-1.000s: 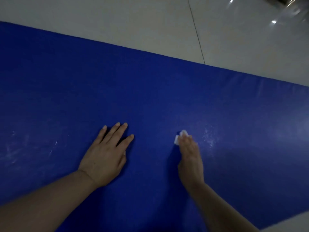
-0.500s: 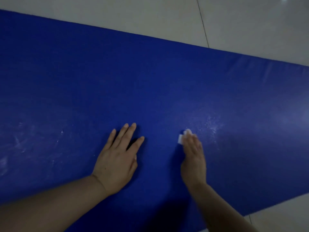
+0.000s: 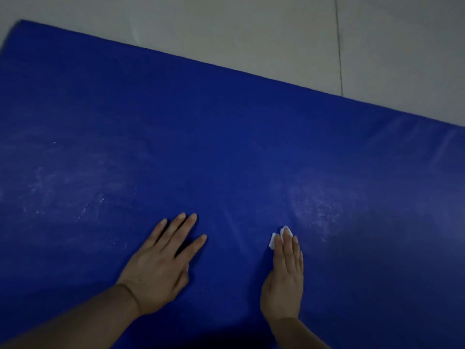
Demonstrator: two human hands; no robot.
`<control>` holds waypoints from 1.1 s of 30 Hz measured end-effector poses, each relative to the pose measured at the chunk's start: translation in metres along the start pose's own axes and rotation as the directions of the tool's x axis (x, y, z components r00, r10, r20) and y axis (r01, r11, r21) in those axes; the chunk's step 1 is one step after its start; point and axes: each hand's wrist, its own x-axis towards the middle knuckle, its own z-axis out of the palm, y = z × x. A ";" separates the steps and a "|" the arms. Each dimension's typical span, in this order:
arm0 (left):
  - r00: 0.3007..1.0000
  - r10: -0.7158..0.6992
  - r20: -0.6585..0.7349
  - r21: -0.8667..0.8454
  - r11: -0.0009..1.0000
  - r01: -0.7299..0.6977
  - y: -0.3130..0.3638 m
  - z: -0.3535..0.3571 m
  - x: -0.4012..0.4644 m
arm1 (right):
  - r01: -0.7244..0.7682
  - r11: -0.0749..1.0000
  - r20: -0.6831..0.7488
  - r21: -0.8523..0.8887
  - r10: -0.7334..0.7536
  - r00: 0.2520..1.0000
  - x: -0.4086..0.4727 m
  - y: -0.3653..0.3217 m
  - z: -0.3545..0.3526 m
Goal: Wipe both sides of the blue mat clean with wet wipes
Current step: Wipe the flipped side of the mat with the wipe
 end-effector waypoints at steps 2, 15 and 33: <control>1.000 -0.002 0.026 0.004 1.000 0.001 0.000 -0.001 0.002 | -0.002 1.000 0.021 -0.009 0.002 1.000 0.002 0.001 -0.001; 0.995 -0.049 0.092 -0.023 0.998 0.052 0.002 -0.007 0.002 | 0.041 0.999 -0.066 0.008 -0.040 0.997 0.007 -0.003 0.002; 0.994 -0.089 -0.056 -0.135 0.988 0.081 0.001 -0.006 -0.001 | 0.049 0.999 -0.059 0.007 -0.048 0.997 0.006 -0.001 0.004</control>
